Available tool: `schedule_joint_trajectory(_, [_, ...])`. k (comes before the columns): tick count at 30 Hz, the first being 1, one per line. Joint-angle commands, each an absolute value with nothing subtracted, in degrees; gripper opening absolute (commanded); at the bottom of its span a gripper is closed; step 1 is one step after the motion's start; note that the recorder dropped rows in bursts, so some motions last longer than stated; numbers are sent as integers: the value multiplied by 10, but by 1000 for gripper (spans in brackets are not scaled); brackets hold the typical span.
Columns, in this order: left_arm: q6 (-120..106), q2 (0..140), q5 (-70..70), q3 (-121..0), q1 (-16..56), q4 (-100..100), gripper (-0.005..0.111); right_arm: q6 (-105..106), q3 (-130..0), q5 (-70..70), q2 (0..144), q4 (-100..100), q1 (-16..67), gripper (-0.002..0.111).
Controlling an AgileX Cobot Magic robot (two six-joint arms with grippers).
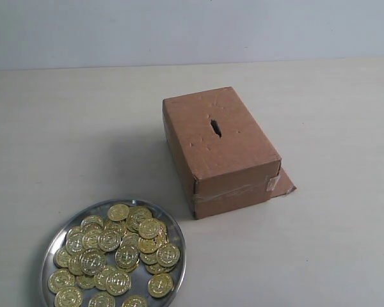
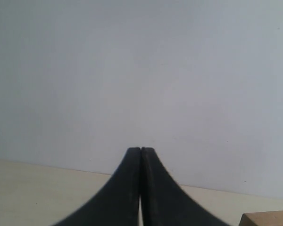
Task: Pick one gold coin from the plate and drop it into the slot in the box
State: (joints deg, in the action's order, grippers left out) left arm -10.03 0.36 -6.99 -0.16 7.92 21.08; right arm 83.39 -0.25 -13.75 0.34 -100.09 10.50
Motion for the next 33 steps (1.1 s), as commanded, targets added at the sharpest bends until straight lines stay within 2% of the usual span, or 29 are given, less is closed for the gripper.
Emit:
schedule_joint_trajectory(1, [-104, 0, -68, 0, 78, 210, 0, 836, 0, -136, 0, -999, 102, 0])
schedule_joint_trajectory(4, [-106, 0, -42, 0, 74, 171, 0, 836, 0, -136, 0, -999, 102, 0])
schedule_joint_trajectory(10, [-101, 0, 103, 0, 71, 135, 0, 836, 0, -136, 0, -999, 102, 0])
schedule_joint_trajectory(19, [-73, 0, 191, 0, 46, 121, 0, 836, 0, -136, 0, -999, 102, 0])
schedule_joint_trajectory(33, [-8, 0, 205, 0, 46, 109, 0, 836, 0, -136, 0, -999, 102, 0])
